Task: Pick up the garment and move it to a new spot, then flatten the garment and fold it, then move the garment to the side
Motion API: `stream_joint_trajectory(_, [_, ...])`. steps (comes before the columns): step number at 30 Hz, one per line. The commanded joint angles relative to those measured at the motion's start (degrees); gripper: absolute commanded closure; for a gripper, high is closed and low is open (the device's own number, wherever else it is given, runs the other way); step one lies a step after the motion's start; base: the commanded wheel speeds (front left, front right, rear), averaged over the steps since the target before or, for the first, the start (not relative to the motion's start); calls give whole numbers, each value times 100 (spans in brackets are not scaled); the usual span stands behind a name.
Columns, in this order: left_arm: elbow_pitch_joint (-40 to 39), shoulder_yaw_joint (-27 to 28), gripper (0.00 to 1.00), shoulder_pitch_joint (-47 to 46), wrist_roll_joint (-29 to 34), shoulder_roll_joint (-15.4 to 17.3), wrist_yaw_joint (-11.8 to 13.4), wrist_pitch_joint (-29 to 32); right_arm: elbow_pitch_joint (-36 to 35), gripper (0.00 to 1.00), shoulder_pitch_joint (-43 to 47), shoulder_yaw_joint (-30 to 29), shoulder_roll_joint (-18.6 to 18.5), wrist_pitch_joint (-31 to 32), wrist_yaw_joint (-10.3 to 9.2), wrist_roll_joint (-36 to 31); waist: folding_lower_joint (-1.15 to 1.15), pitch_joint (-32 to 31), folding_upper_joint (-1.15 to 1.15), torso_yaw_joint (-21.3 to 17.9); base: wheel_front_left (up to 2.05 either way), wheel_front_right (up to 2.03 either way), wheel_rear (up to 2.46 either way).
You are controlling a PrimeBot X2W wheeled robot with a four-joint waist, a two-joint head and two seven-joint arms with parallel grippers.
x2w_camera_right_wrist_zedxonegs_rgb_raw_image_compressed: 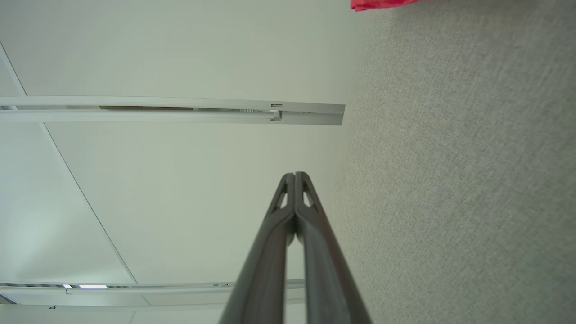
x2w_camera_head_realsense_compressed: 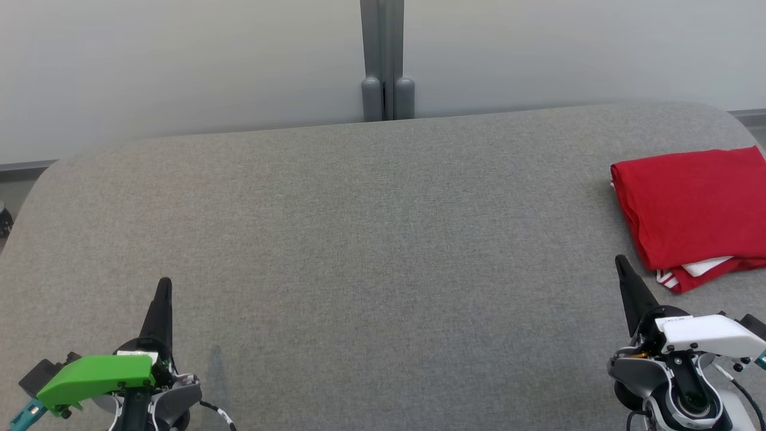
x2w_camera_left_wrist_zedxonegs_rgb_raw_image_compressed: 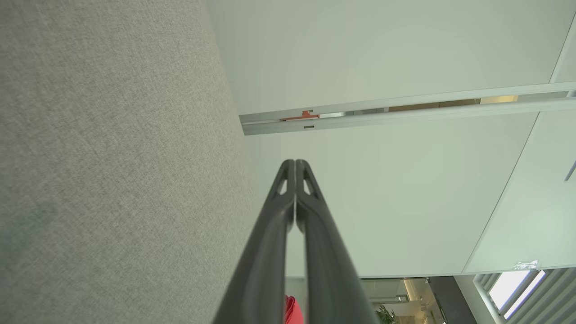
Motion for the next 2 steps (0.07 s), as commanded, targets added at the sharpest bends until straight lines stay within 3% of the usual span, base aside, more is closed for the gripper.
stream_joint_trajectory(1, [-26, 48, 100, -110, -124, 27, -41, 35, -37, 100, -77, -20, -27, 32, 4, 124, 0, 1, 0, -2, 0, 0, 0])
stream_joint_trajectory(2, [-29, 55, 100, -108, -150, 27, -47, 50, -37, 100, -80, -23, -27, 44, 3, 157, 0, 1, 0, -4, 0, 0, 0])
